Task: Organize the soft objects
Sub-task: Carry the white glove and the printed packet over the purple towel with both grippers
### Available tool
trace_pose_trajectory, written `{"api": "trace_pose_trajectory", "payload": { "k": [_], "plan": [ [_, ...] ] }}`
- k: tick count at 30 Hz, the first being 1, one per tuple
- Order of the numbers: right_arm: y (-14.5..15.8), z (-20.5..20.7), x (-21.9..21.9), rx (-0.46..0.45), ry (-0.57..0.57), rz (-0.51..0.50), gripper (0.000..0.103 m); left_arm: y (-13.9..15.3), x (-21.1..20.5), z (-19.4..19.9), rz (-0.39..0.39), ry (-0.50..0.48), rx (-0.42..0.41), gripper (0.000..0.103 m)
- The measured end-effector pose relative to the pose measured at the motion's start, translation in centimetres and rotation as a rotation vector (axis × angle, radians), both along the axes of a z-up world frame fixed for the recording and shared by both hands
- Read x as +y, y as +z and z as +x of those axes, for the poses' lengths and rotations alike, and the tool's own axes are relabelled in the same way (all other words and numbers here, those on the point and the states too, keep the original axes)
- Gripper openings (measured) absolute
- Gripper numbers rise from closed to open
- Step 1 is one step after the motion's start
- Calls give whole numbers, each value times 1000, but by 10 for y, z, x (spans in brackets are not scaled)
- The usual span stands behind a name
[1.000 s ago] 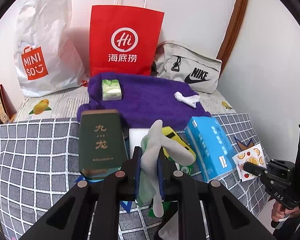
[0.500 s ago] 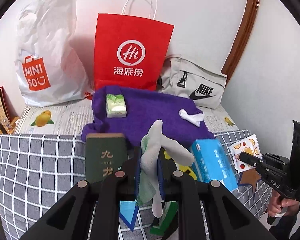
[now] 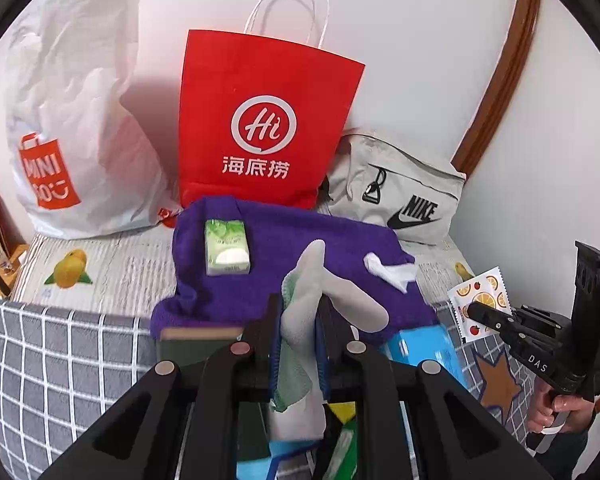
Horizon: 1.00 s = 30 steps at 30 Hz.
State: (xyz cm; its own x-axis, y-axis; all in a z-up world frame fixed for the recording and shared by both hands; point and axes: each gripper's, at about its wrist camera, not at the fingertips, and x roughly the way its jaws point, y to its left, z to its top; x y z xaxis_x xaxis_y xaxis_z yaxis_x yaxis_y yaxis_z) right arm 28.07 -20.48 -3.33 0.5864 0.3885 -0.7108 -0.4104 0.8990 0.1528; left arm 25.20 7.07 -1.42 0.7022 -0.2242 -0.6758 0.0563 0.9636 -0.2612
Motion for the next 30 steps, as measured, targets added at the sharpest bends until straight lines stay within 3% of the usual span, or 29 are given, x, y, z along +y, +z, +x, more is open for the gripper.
{"api": "trace_pose_trajectory", "payload": {
  "k": [20, 25, 30],
  "plan": [
    [-31, 82, 13, 77, -20, -54, 4, -13, 4, 97, -34, 15, 13, 14],
    [-44, 93, 16, 112, -21, -77, 4, -31, 7, 115, -36, 25, 44, 14],
    [-59, 102, 19, 150, -17, -89, 4, -56, 15, 121, 26, 53, 103, 14]
  ]
}}
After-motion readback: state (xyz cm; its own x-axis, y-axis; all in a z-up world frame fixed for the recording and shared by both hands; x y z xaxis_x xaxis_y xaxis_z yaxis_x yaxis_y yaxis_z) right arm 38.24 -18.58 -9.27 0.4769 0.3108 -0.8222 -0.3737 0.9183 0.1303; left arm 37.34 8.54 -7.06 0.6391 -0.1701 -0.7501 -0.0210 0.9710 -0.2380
